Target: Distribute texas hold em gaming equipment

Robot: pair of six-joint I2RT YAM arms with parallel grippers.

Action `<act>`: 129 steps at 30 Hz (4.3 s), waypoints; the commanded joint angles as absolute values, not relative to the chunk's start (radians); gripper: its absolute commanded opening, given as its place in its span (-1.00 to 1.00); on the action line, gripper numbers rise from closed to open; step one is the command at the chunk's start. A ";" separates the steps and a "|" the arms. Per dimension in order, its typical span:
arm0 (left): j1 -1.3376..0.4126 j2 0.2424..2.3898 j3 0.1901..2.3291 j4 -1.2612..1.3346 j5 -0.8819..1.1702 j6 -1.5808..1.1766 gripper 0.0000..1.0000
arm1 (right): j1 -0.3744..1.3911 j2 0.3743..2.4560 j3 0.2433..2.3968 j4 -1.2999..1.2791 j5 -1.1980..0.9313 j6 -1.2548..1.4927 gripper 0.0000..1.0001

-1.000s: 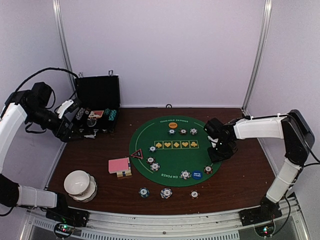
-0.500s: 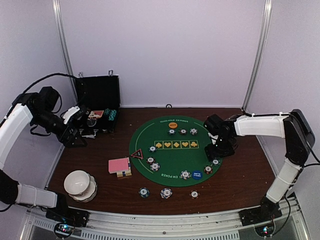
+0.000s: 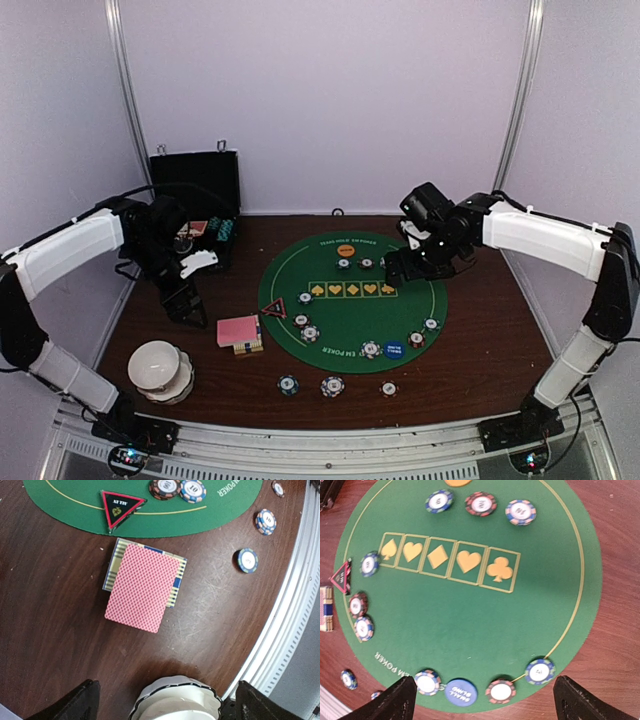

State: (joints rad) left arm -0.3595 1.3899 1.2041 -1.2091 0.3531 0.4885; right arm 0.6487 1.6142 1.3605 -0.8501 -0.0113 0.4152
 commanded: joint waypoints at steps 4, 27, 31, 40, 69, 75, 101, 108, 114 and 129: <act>-0.490 1.514 1.174 -1.069 0.209 0.529 0.95 | 0.661 1.616 1.393 -0.819 -0.047 0.507 0.99; -0.535 1.585 1.060 -0.877 0.136 0.663 0.95 | 0.746 1.696 1.518 -0.844 -0.066 0.529 0.99; -0.539 1.595 1.059 -0.866 0.129 0.685 0.95 | 0.766 1.690 1.518 -0.831 -0.063 0.534 0.99; -0.557 1.606 1.063 -0.859 0.124 0.707 0.95 | 0.782 1.677 1.508 -0.814 -0.087 0.538 0.99; -0.561 1.676 1.086 -0.846 0.105 0.711 0.95 | 0.804 1.647 1.469 -0.774 -0.110 0.525 0.99; -0.561 1.694 1.086 -0.824 0.095 0.713 0.95 | 0.805 1.636 1.452 -0.762 -0.116 0.523 0.99; -0.561 1.728 1.036 -0.740 0.068 0.735 0.95 | 0.807 1.628 1.438 -0.738 -0.140 0.523 0.99; -0.561 1.726 1.024 -0.741 0.076 0.739 0.92 | 0.808 1.631 1.433 -0.727 -0.152 0.529 0.99; -0.561 1.717 1.025 -0.747 0.080 0.739 0.68 | 0.807 1.632 1.427 -0.717 -0.160 0.532 0.99; -0.561 1.704 1.019 -0.743 0.088 0.726 -0.10 | 0.807 1.640 1.415 -0.700 -0.186 0.541 0.97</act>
State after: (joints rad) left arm -0.5564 1.7195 1.0325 -0.7555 0.0719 0.7277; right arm 0.8013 1.6619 1.4319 -0.7242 -0.1703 0.5293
